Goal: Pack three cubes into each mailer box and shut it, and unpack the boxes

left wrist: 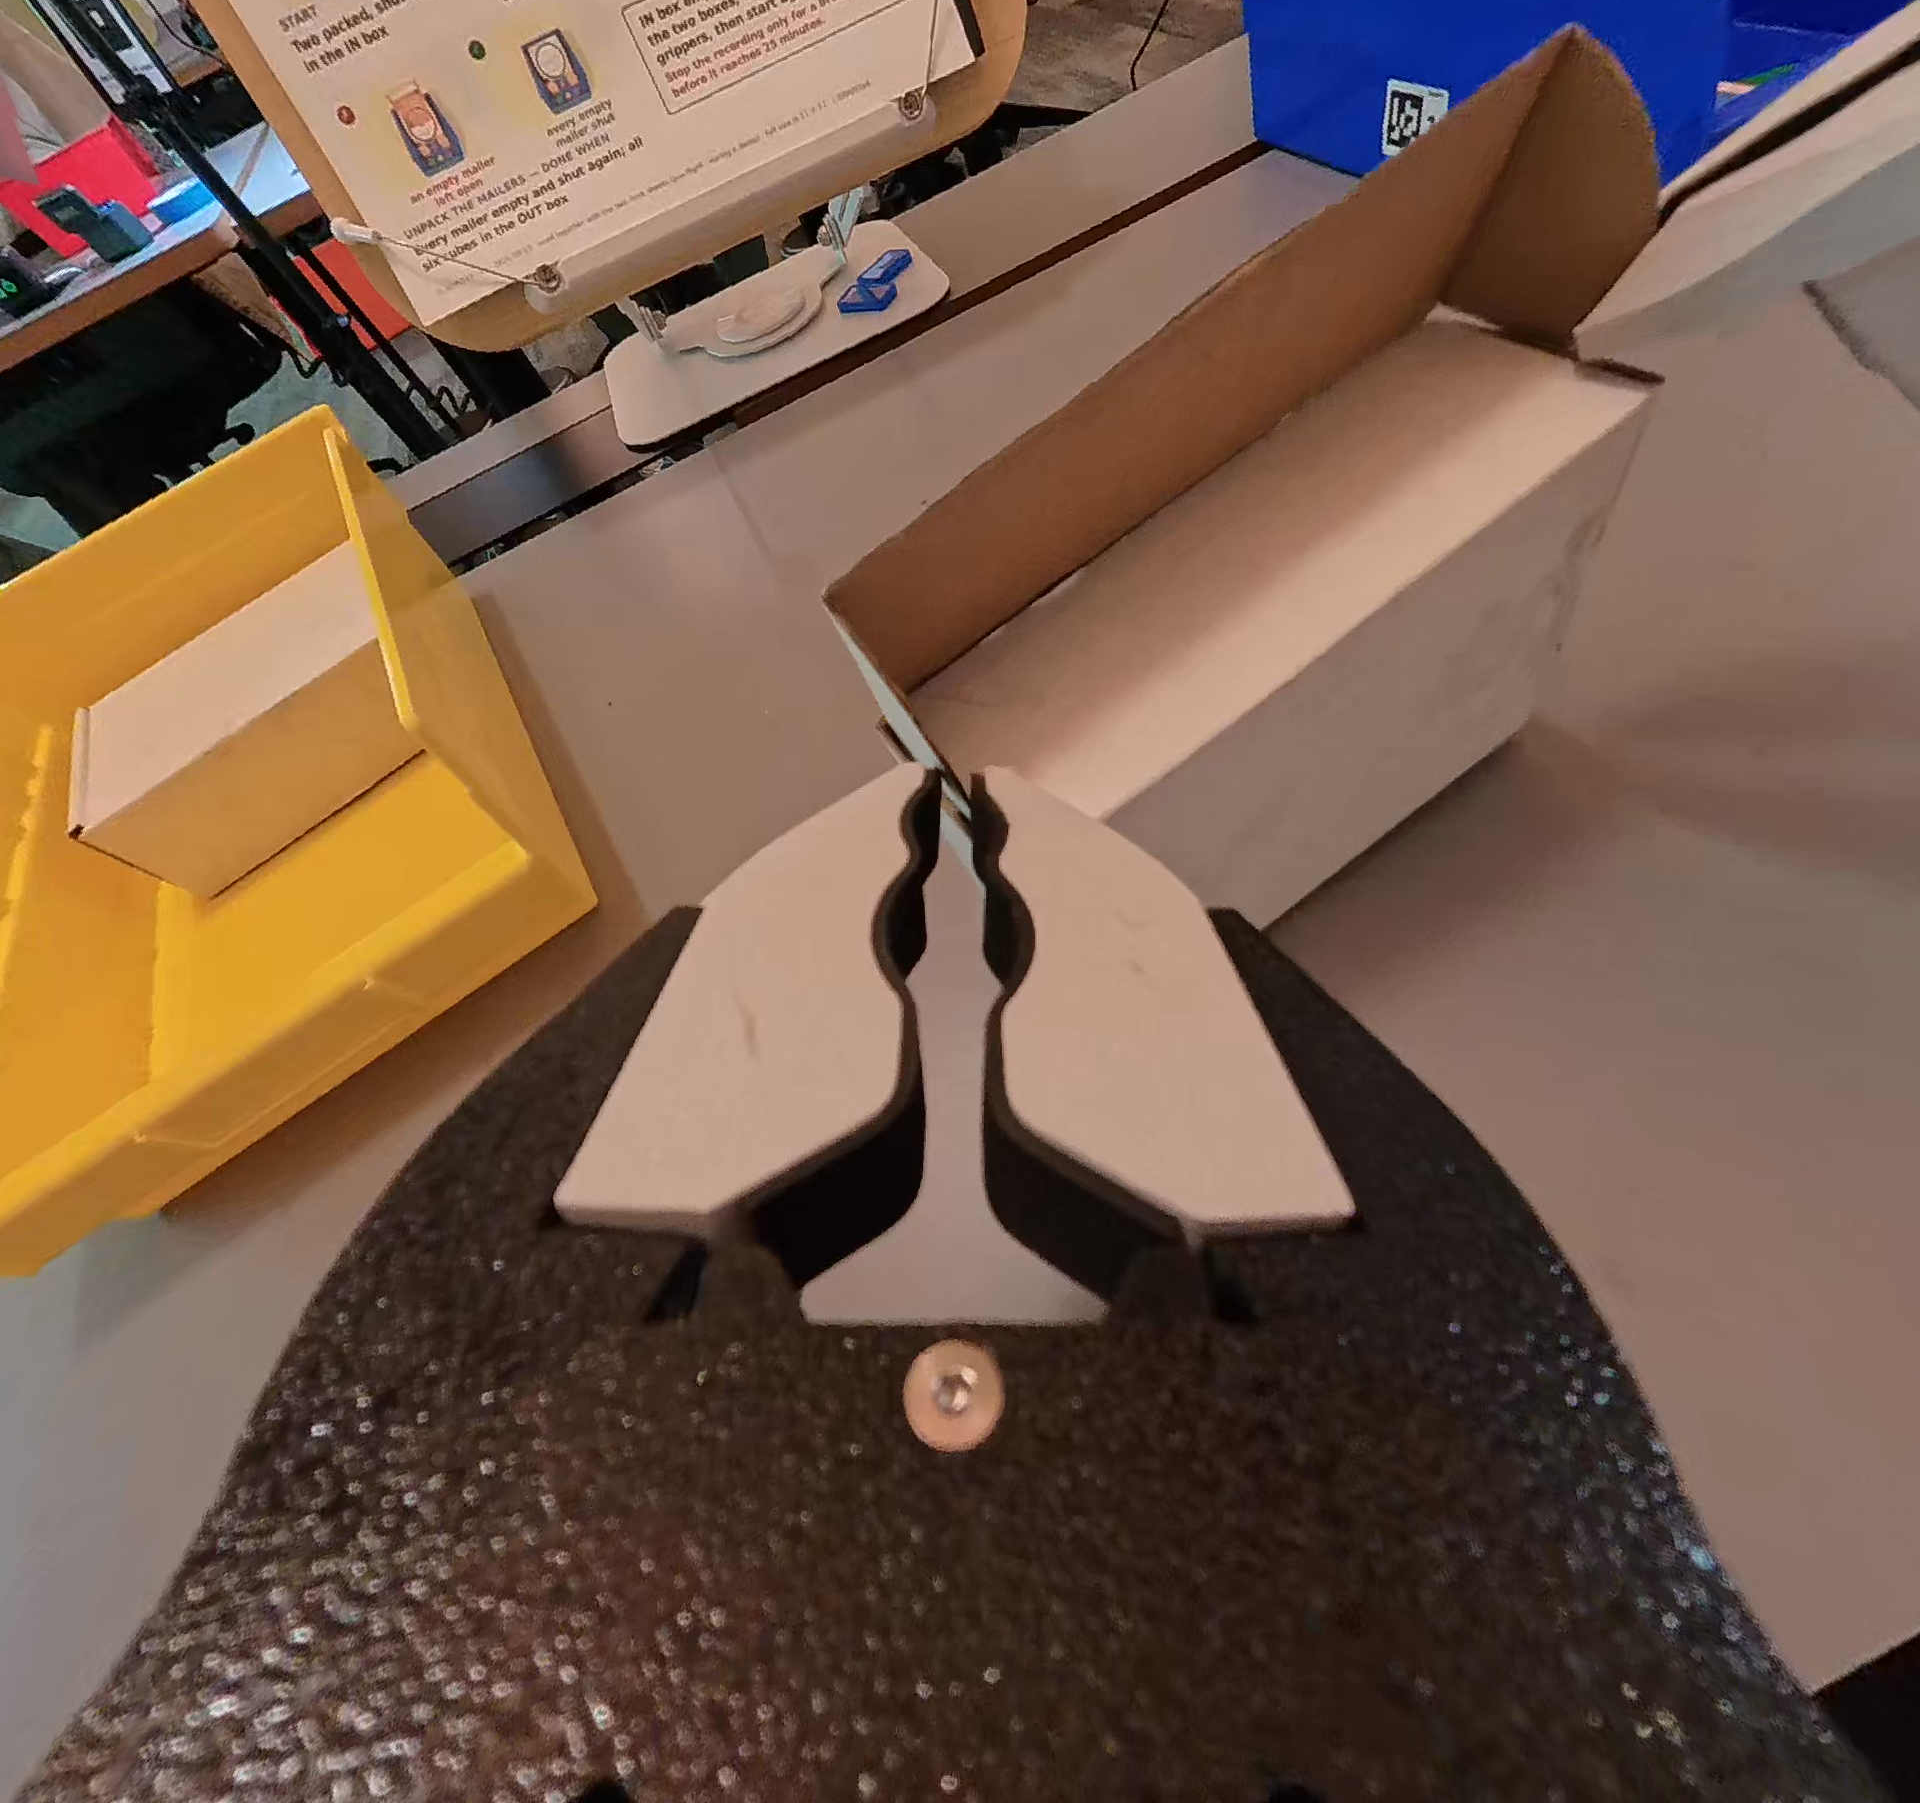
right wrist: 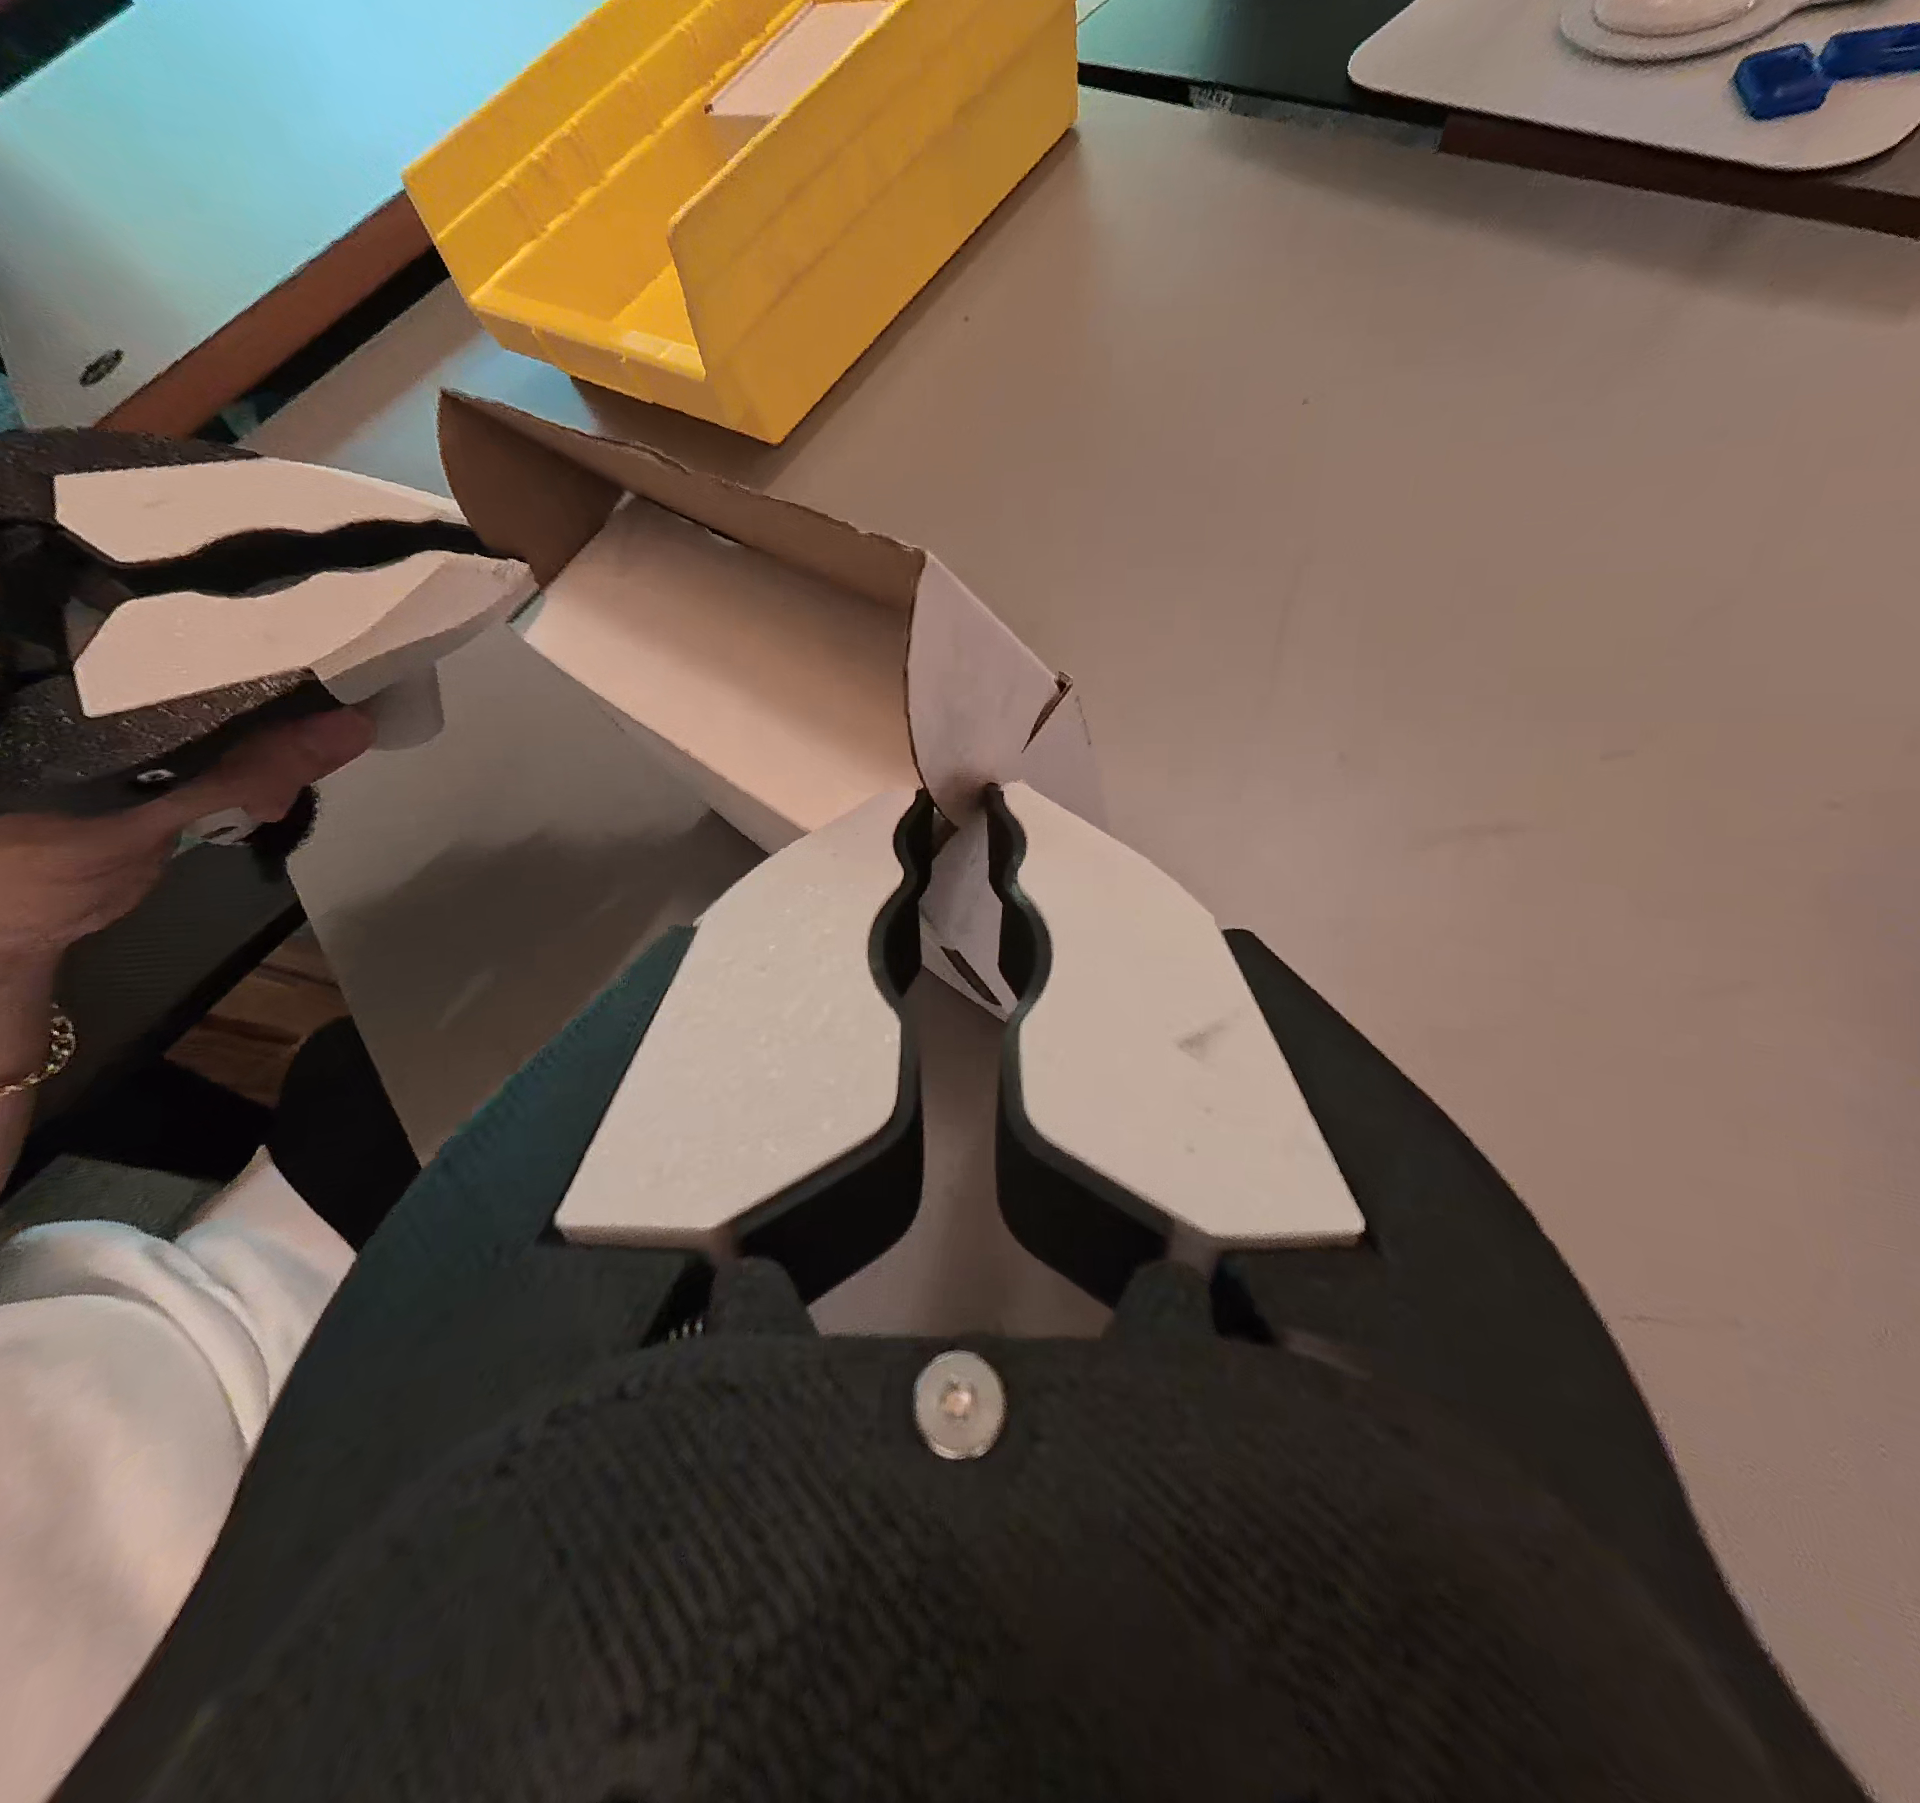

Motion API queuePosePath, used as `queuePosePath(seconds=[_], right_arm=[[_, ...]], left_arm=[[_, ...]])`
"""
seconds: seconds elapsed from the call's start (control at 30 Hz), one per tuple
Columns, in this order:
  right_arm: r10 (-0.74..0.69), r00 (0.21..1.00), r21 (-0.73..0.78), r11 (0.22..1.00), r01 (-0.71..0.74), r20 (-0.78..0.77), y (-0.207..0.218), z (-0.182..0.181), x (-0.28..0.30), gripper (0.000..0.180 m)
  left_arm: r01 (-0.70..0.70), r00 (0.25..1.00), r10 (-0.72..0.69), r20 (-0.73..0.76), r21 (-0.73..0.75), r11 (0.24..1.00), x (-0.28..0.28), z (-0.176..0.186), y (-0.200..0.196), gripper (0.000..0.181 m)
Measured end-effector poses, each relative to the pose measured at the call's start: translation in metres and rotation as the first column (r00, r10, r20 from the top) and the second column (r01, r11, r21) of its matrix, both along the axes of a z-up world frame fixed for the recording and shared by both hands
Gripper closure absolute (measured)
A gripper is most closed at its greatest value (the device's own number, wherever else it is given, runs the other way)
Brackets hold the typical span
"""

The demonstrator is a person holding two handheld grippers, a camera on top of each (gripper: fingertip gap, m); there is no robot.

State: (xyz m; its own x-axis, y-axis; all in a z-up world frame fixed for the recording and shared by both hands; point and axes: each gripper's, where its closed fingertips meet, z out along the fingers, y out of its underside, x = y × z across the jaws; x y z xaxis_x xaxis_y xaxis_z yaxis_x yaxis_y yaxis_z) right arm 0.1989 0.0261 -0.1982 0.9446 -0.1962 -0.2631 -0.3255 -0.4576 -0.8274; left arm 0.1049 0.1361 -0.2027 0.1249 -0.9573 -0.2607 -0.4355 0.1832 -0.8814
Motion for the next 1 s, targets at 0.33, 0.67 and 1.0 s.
queuePosePath(seconds=[0.33, 0.67, 1.0], right_arm=[[0.001, 1.0, 0.031, 1.0, -0.001, -0.003, -0.005, 0.01, 0.004, 0.168], [-0.013, 1.0, -0.009, 1.0, 0.013, 0.021, -0.013, 0.004, 0.003, 0.163], [-0.055, 0.987, 0.012, 0.998, 0.058, -0.153, -0.013, 0.01, 0.005, 0.168]], left_arm=[[0.015, 1.0, -0.015, -0.011, 0.001, 1.0, 0.004, -0.001, -0.005, 0.176], [0.028, 0.999, -0.028, -0.03, 0.007, 1.0, 0.009, -0.002, -0.01, 0.177], [0.027, 0.999, -0.026, -0.022, 0.03, 0.999, 0.013, -0.002, -0.009, 0.176]])
